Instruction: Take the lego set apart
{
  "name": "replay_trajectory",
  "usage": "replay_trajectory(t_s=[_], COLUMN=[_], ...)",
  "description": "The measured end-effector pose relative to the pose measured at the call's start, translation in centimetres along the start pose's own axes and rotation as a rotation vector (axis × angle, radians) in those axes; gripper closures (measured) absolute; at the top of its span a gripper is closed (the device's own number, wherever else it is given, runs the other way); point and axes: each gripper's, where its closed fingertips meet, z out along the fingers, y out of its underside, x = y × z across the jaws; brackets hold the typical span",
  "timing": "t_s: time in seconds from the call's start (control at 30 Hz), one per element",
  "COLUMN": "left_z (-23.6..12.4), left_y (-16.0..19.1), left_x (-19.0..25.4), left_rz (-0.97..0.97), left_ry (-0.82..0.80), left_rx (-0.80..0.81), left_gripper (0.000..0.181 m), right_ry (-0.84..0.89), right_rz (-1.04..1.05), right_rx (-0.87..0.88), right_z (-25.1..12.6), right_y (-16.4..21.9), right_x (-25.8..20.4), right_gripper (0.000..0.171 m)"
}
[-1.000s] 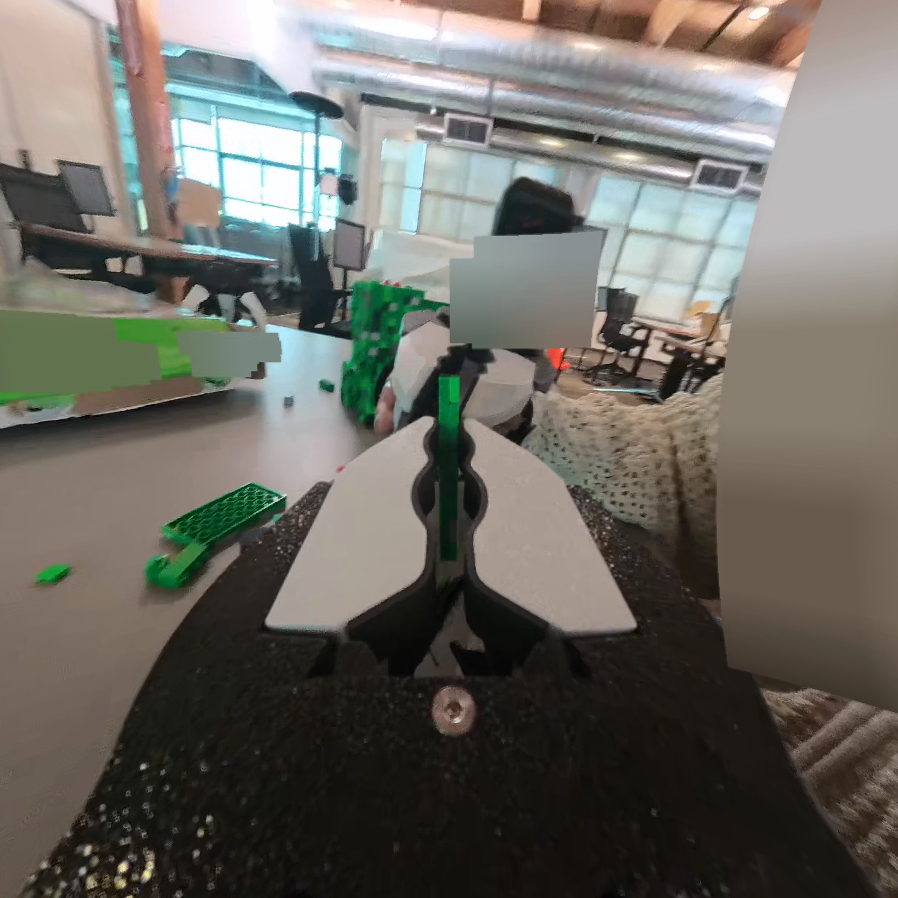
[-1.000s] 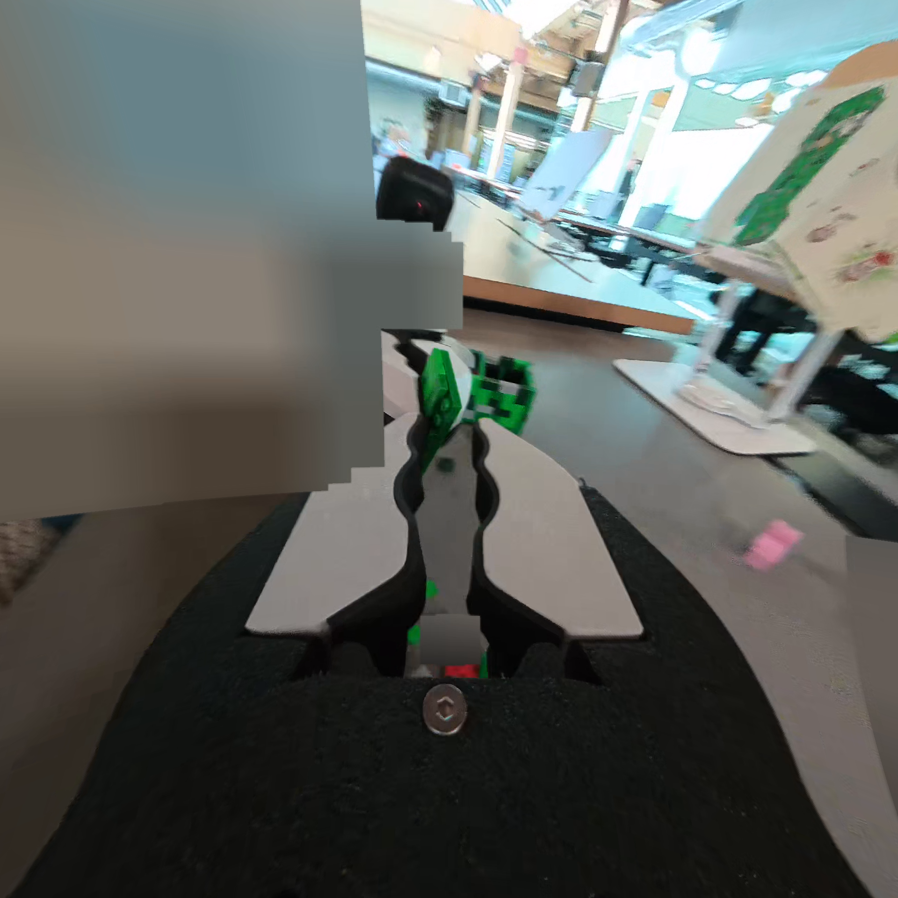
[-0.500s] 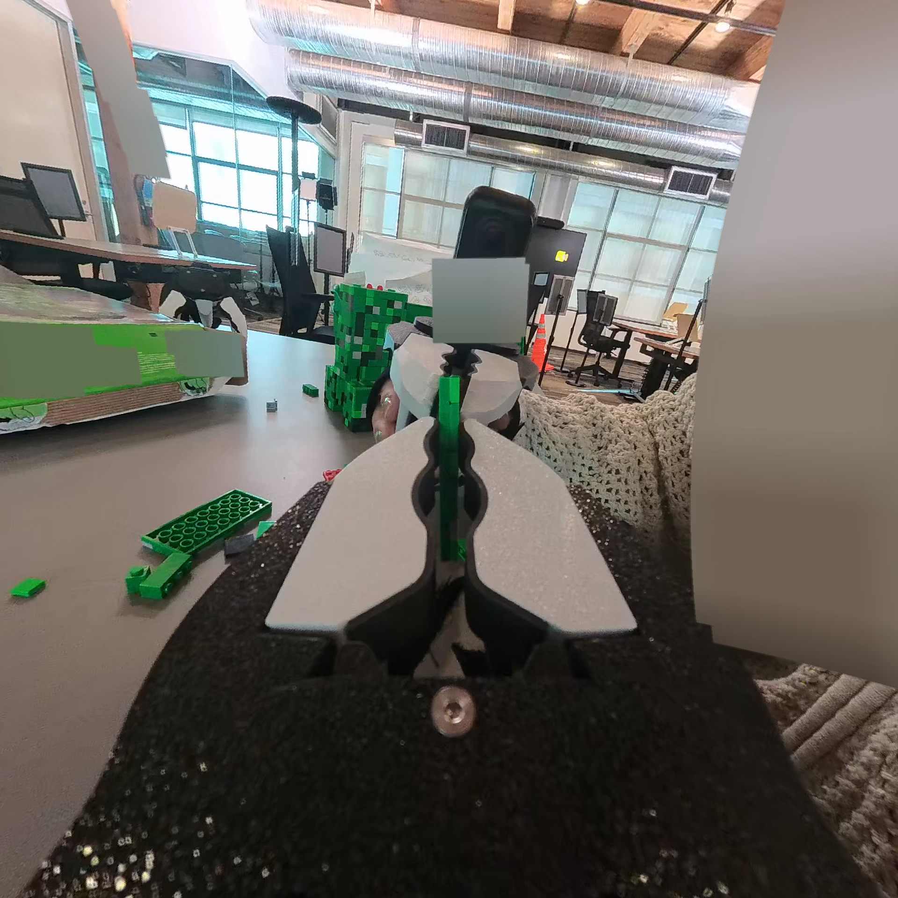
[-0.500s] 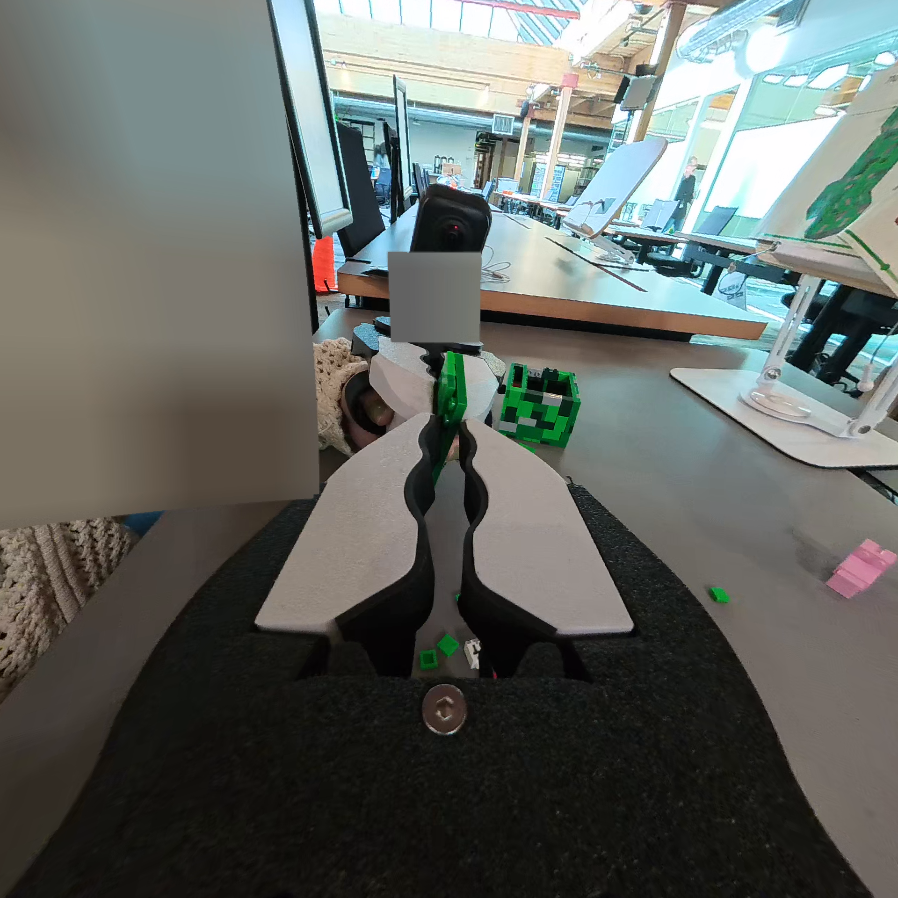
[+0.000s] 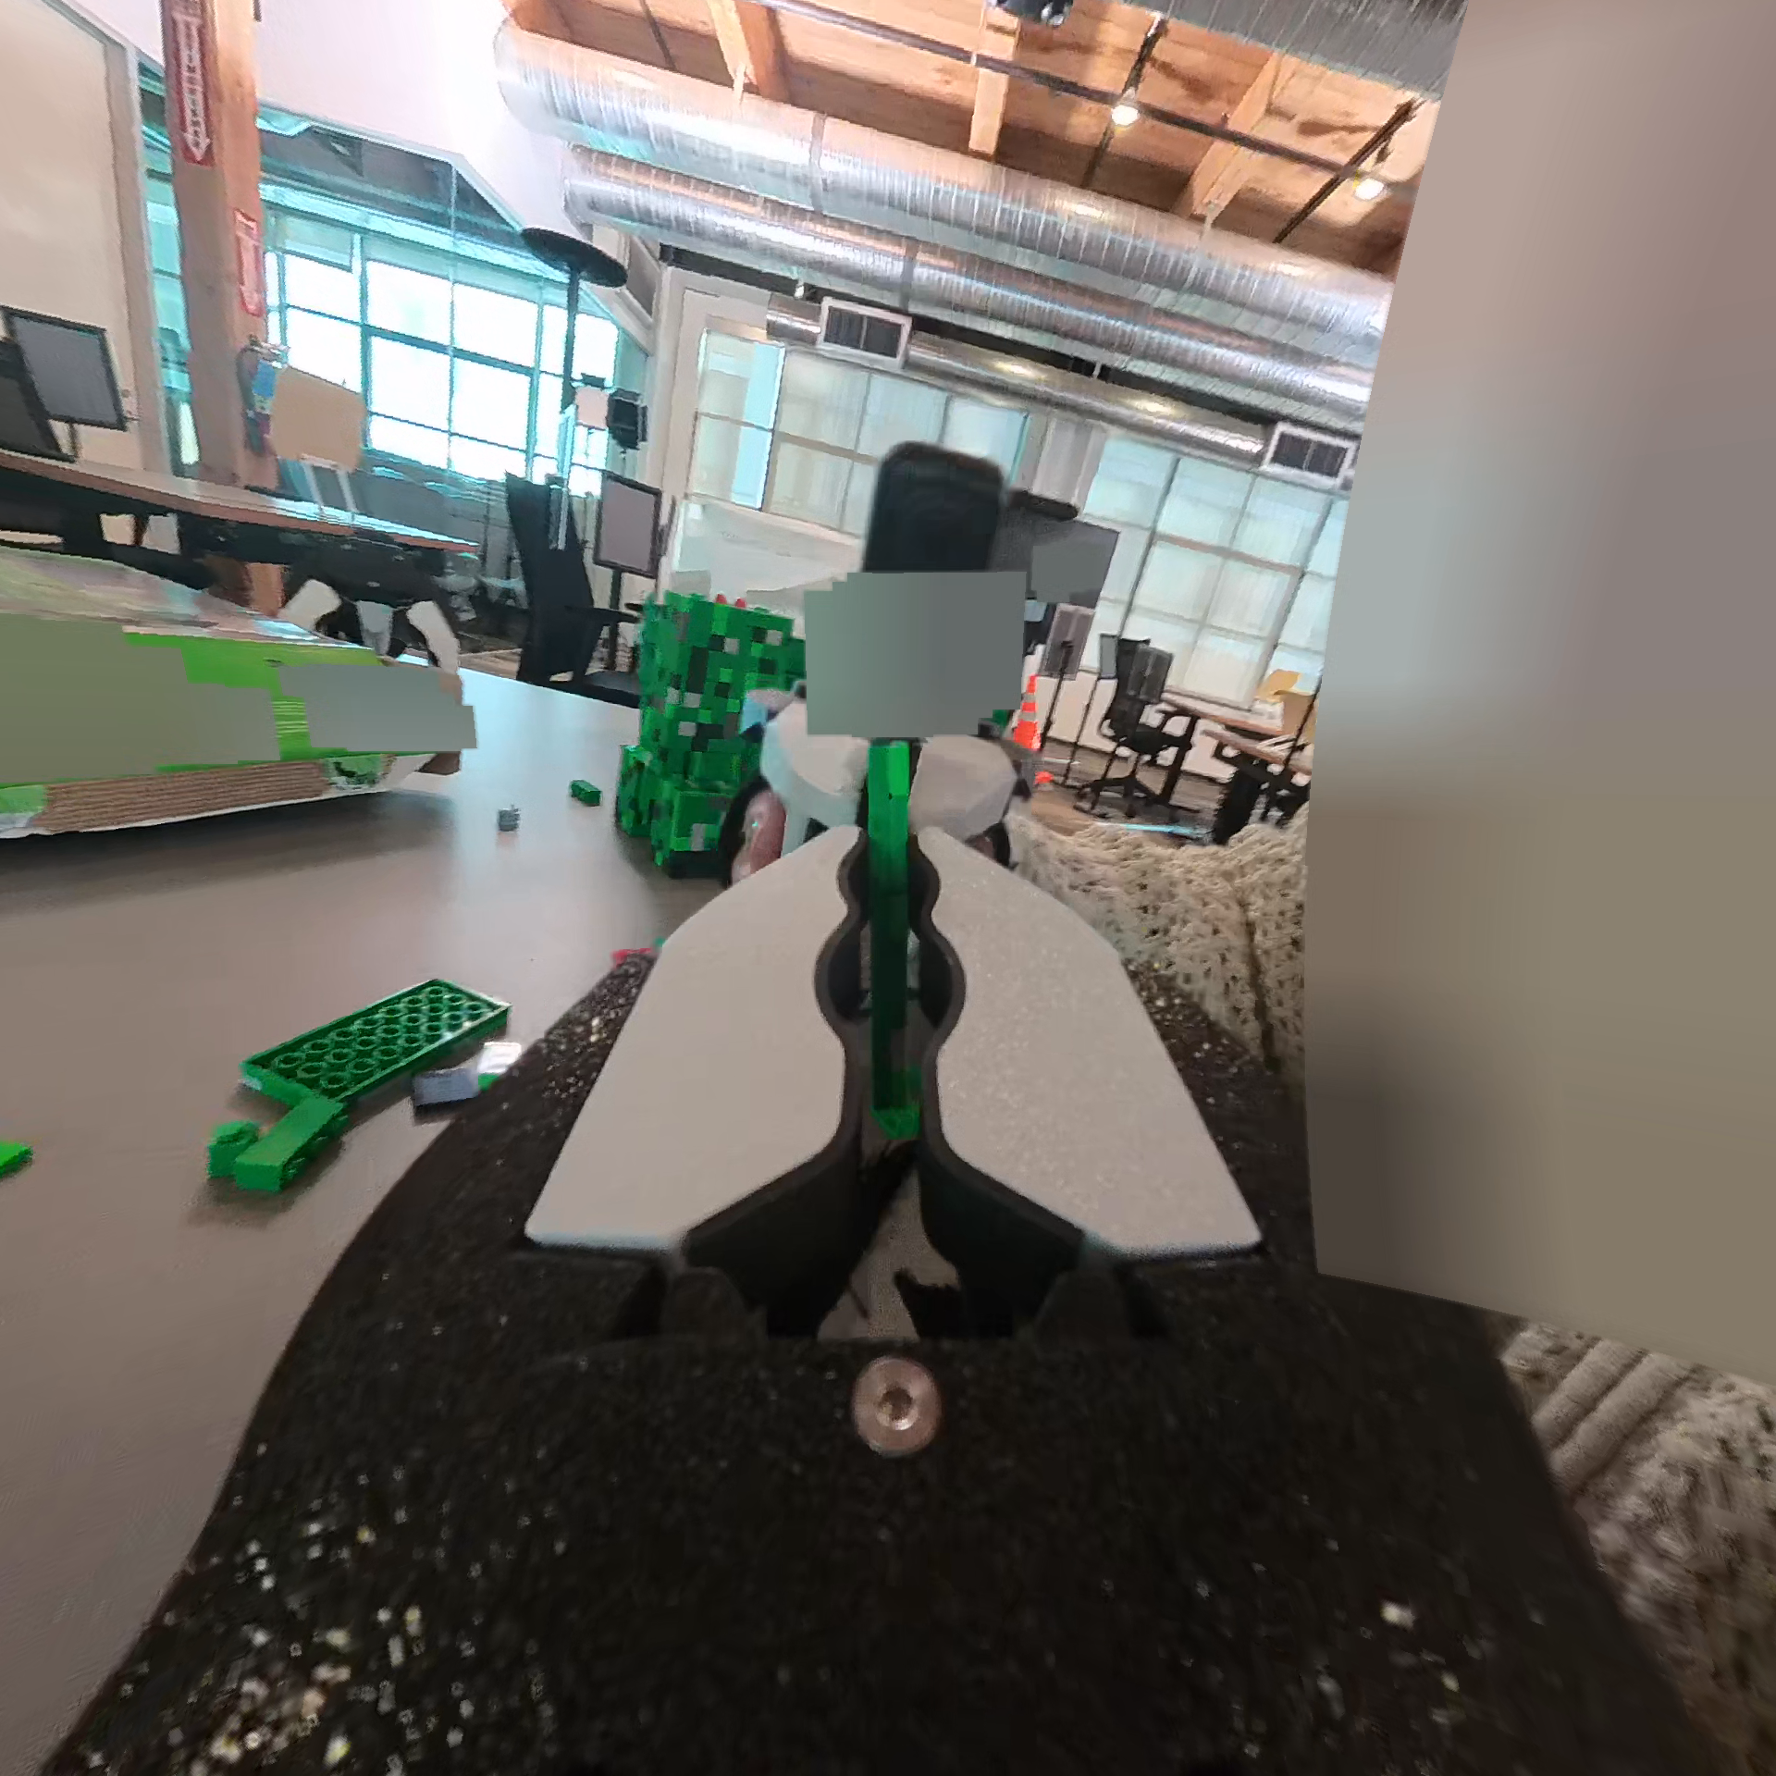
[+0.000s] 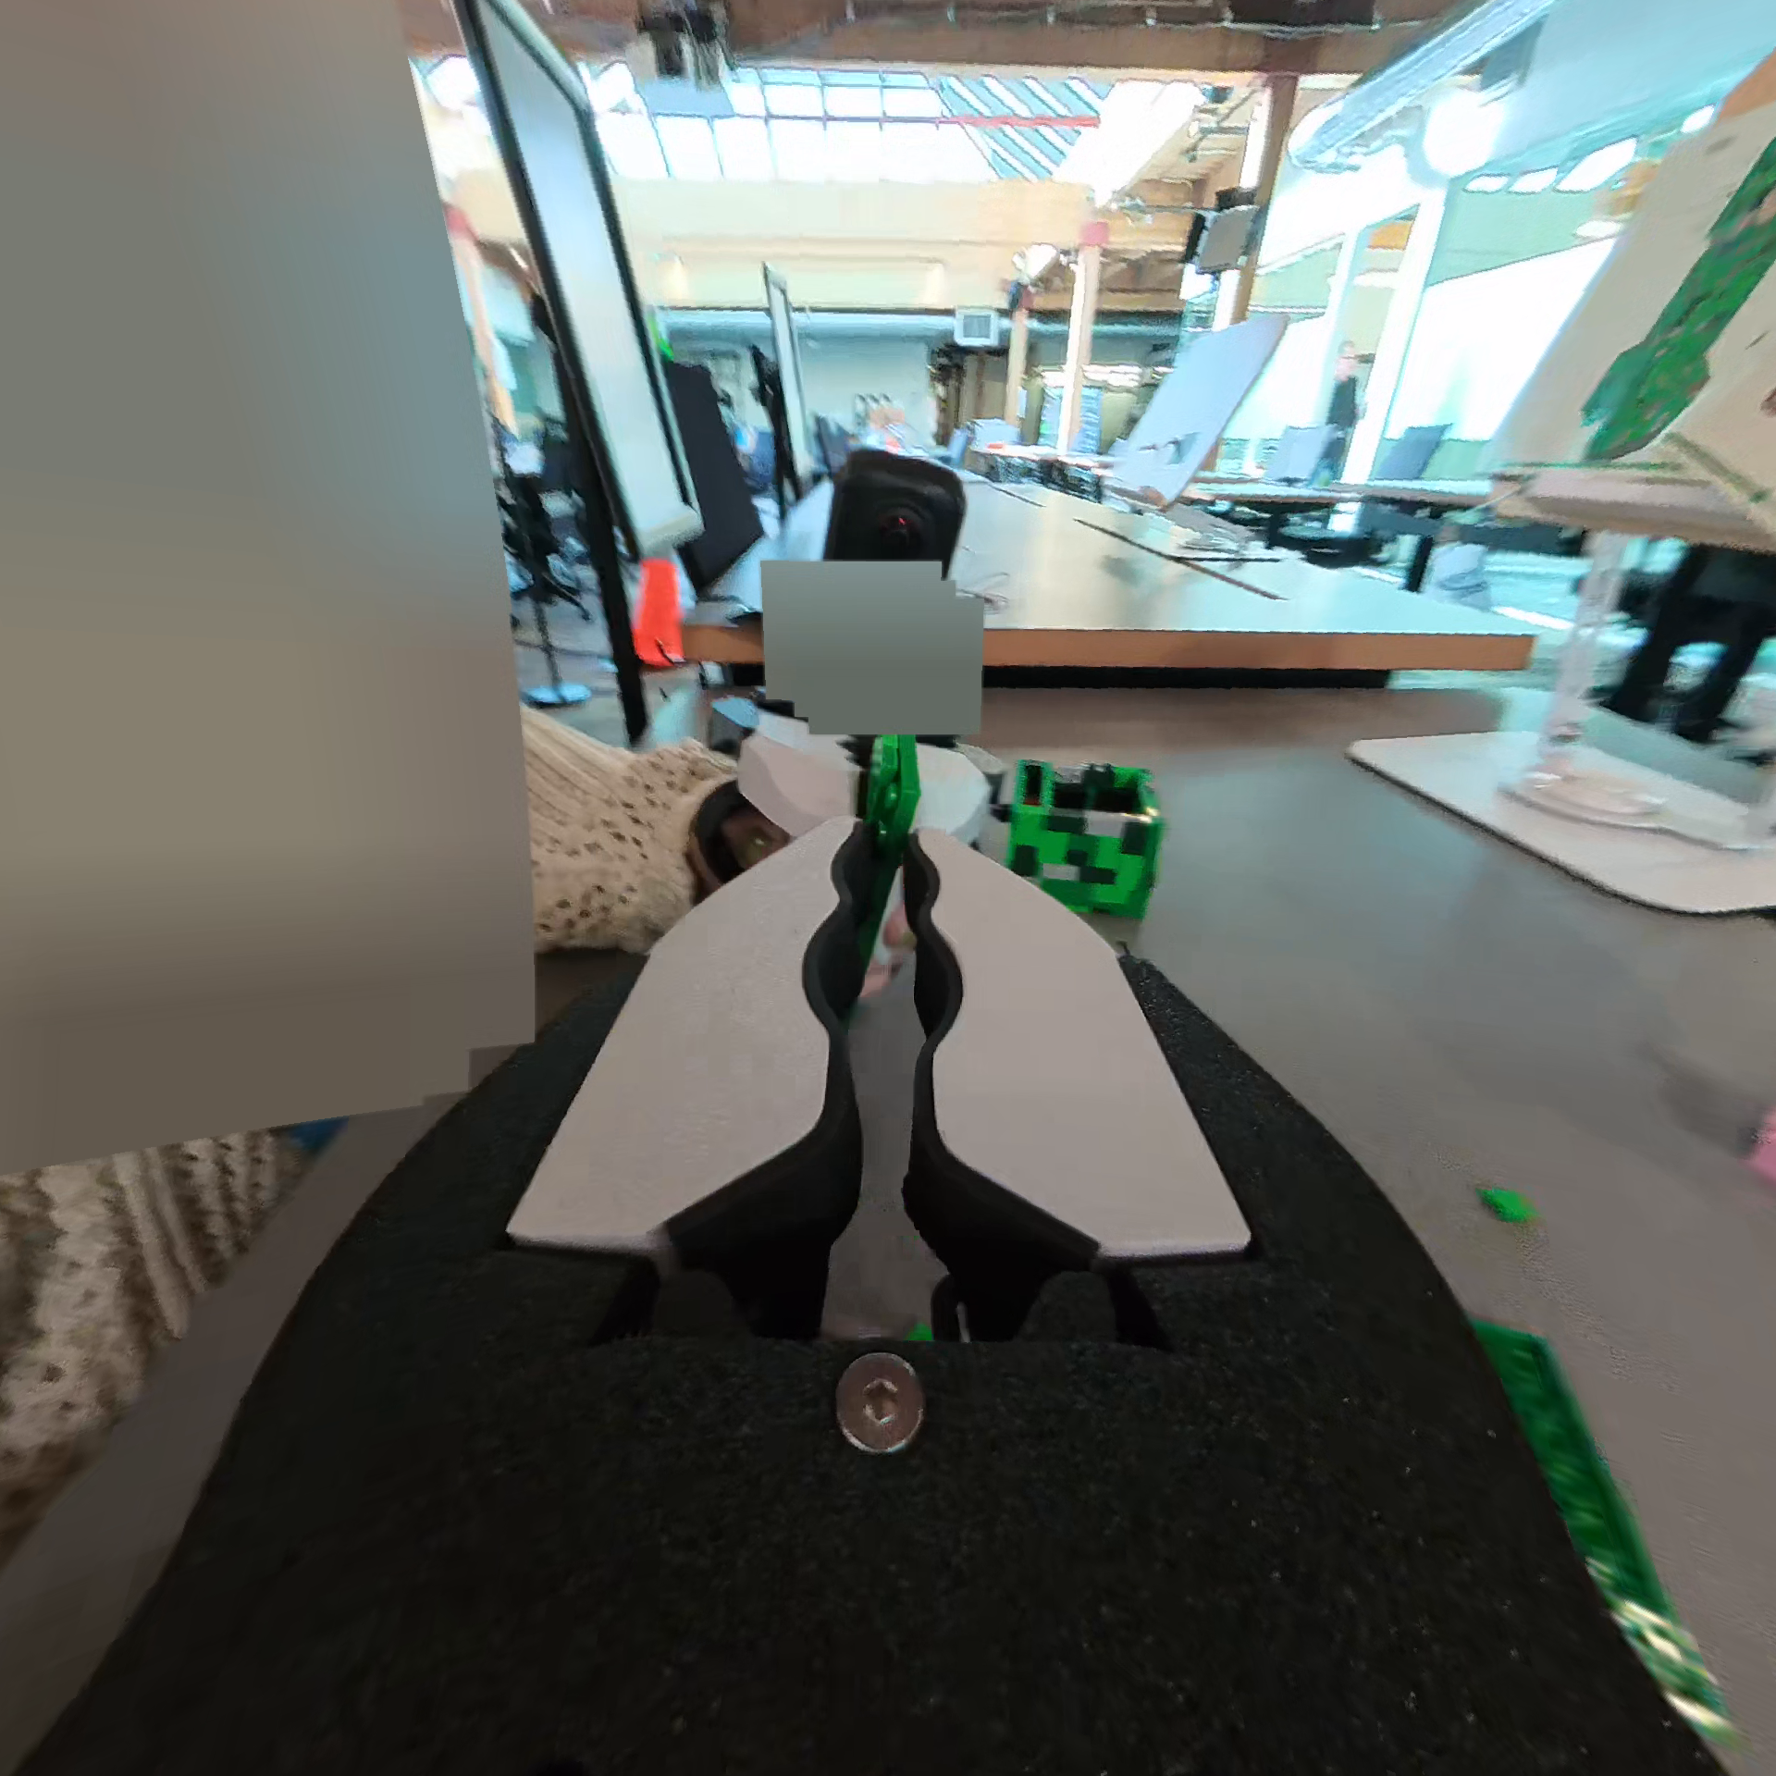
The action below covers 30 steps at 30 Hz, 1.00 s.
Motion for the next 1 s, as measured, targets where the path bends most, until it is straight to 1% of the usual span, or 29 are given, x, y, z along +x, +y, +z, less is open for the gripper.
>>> replay_trajectory(t_s=[0.07, 0.13, 0.2, 0.27, 0.37, 0.43, 0.5, 0.53, 0.63, 0.67, 0.73, 0.77, 0.83, 0.93, 1.0], left_z=[-0.1, -0.2, -0.2, -0.3, -0.6, -1.0, -1.4, -1.2, -0.1, -0.1, -0.4, -0.4, -0.3, -1.2, -1.9], left_y=[-0.3, -0.4, -0.4, -0.6, -1.1, -1.5, -1.6, -1.5, -0.3, -0.3, -0.3, -0.1, 0.4, 1.8, 2.9], left_x=[0.1, -0.1, -0.3, -0.8, -2.2, -3.0, -3.6, -3.5, -2.8, -3.0, -3.7, -3.9, -3.7, -3.5, -2.3], left_rz=[-0.043, -0.058, -0.037, 0.023, 0.23, 0.417, 0.608, 0.677, 0.798, 0.851, 0.943, 0.977, 1.048, 1.175, 1.17], left_ry=[0.024, 0.016, -0.005, -0.065, -0.265, -0.405, -0.554, -0.589, -0.591, -0.62, -0.678, -0.678, -0.634, -0.557, -0.462], left_rx=[0.022, 0.028, 0.026, 0.031, 0.022, -0.004, -0.038, -0.053, -0.115, -0.133, -0.185, -0.212, -0.263, -0.409, -0.474], left_gripper=[0.176, 0.176, 0.175, 0.169, 0.159, 0.15, 0.149, 0.149, 0.145, 0.14, 0.135, 0.133, 0.134, 0.14, 0.148], right_ry=[-0.045, -0.049, -0.017, 0.068, 0.294, 0.423, 0.518, 0.558, 0.582, 0.591, 0.583, 0.576, 0.539, 0.461, 0.423], right_rz=[0.098, 0.145, 0.118, 0.045, -0.143, -0.241, -0.348, -0.38, -0.43, -0.428, -0.358, -0.299, -0.171, -0.014, 0.019], right_rx=[0.057, 0.105, 0.138, 0.143, 0.137, 0.076, 0.023, 0.004, -0.073, -0.086, -0.122, -0.126, -0.129, -0.157, -0.183], right_z=[0.2, 0.4, 0.4, 0.5, 0.0, -0.5, -0.9, -1.1, -1.1, -1.3, -1.4, -1.4, -1.3, -0.7, -0.3], right_y=[-0.3, -0.4, -0.4, -0.4, -1.0, -0.7, -0.6, -0.5, 0.6, 0.8, 1.5, 1.8, 2.4, 3.5, 4.2], right_x=[-0.2, 0.0, 0.2, 0.4, 1.5, 2.2, 2.5, 2.7, 2.5, 2.6, 2.9, 3.1, 3.1, 2.6, 2.0], right_gripper=[0.168, 0.168, 0.168, 0.168, 0.168, 0.168, 0.168, 0.168, 0.168, 0.168, 0.168, 0.168, 0.168, 0.168, 0.168])
